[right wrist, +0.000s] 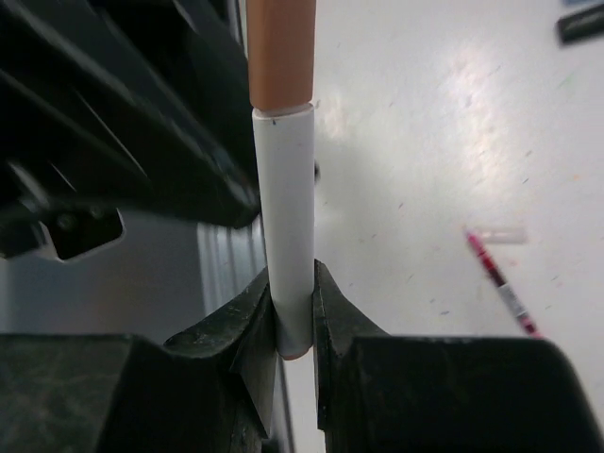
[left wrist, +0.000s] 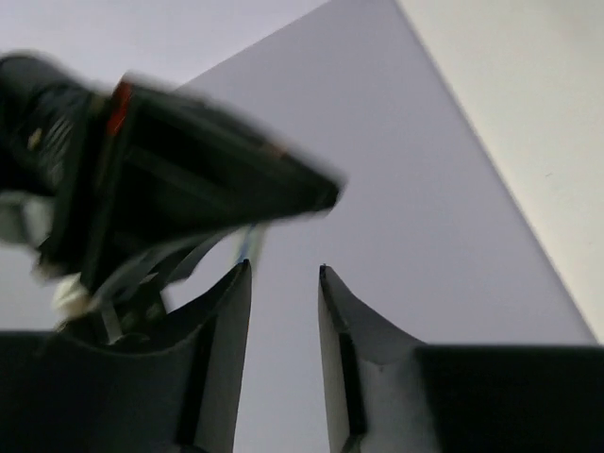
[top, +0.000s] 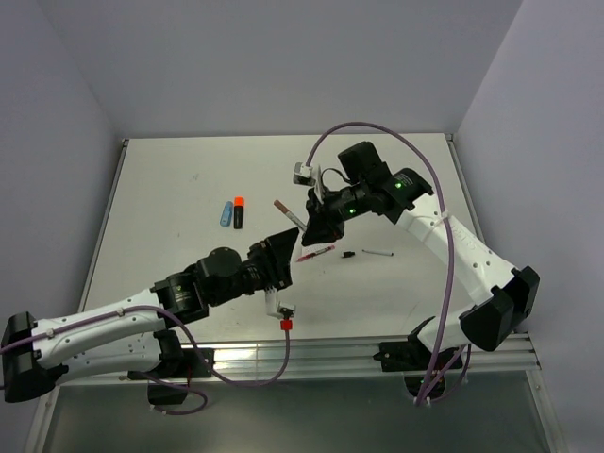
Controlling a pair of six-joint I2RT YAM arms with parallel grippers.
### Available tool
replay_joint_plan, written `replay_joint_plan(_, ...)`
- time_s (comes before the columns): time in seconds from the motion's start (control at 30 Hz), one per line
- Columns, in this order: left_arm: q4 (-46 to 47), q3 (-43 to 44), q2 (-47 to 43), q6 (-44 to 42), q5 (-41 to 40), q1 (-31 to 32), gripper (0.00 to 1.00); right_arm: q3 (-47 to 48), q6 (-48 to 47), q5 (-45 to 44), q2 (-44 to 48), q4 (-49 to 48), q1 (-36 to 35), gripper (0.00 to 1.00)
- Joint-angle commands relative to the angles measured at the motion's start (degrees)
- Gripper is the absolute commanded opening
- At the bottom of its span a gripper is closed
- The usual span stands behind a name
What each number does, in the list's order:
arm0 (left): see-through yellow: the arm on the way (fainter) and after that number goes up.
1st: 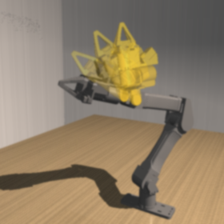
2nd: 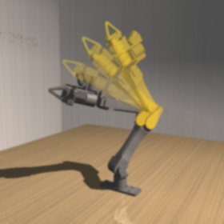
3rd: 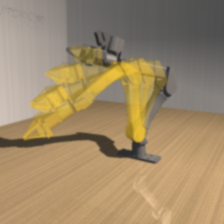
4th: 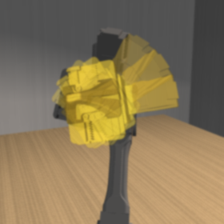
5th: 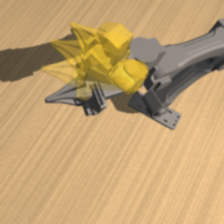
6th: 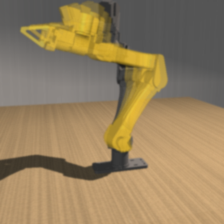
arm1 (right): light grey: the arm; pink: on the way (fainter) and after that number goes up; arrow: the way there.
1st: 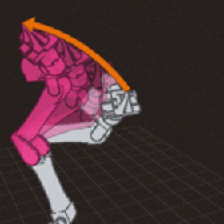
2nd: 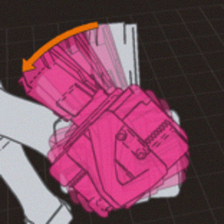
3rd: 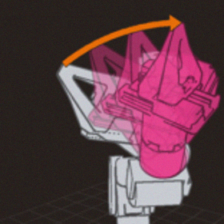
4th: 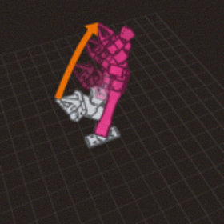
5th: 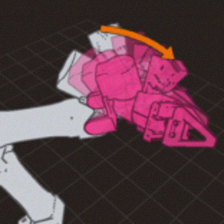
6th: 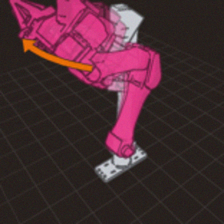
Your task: Insert the pens into the pen caps
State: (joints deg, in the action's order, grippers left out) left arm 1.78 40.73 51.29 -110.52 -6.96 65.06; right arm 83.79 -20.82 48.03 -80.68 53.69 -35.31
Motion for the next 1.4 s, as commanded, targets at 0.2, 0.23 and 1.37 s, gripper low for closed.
replay_joint_plan(0.2,-3.4,-1.9,-0.7,-2.7,0.1,0.9,0.47,2.0,4.5,3.4,3.3,-16.5,5.1,0.0)
replay_joint_plan(0.23,-4.1,-2.2,-1.4,-2.1,1.2,0.9,0.49,1.7,5.8,3.9,3.6,-18.3,5.9,0.0)
replay_joint_plan(1.37,21.8,41.3,28.2,161.7,52.2,-42.6,0.81,-7.2,25.6,16.6,6.7,-34.5,13.9,0.0)
